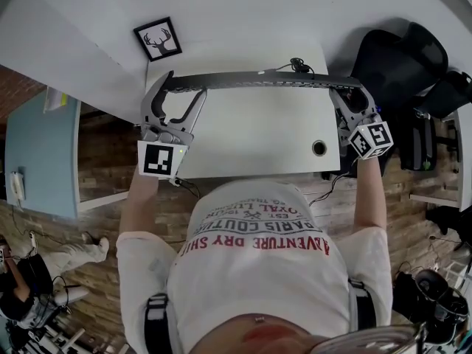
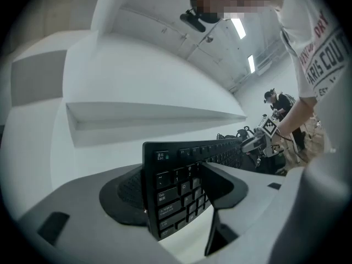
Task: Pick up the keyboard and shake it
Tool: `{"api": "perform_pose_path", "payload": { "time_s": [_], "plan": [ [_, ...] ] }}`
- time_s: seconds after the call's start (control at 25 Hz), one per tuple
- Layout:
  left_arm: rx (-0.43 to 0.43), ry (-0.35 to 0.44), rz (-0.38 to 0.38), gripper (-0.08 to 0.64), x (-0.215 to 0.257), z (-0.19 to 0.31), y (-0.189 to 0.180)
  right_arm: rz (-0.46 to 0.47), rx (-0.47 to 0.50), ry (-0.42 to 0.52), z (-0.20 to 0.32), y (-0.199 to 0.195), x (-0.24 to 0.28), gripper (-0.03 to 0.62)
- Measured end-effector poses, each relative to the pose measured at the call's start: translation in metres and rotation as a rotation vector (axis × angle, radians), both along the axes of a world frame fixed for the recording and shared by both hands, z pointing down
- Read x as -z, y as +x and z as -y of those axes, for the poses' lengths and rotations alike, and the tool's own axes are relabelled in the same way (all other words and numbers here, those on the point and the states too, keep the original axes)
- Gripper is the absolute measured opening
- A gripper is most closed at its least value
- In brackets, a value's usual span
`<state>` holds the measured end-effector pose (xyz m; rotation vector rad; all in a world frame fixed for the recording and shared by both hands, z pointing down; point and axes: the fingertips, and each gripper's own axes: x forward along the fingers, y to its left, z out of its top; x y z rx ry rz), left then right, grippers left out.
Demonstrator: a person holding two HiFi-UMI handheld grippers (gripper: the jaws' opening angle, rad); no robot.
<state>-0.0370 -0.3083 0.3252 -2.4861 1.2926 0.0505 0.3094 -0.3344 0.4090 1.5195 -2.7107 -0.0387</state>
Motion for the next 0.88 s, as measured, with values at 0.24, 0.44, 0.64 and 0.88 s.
{"api": "perform_pose_path", "payload": {
  "time_s": [0.24, 0.44, 0.64, 0.88],
  "plan": [
    [-0.008, 0.101, -0.009, 0.292, 0.003, -0.027, 0.0, -0.015, -0.01, 0.068, -0.008, 0.003, 0.001, 0.262],
    [-0.03, 0.12, 0.032, 0.292, 0.001, -0.028, 0.003, -0.037, -0.037, 0.056, -0.006, 0.004, -0.003, 0.265],
    [-0.045, 0.026, -0.012, 0.293, -0.004, -0.016, 0.0, -0.057, -0.032, 0.011, -0.008, 0.003, -0.006, 0.265],
    [-0.086, -0.204, -0.08, 0.295, -0.035, 0.021, -0.027, -0.107, 0.026, -0.028, -0.012, -0.02, -0.003, 0.265]
  ]
}}
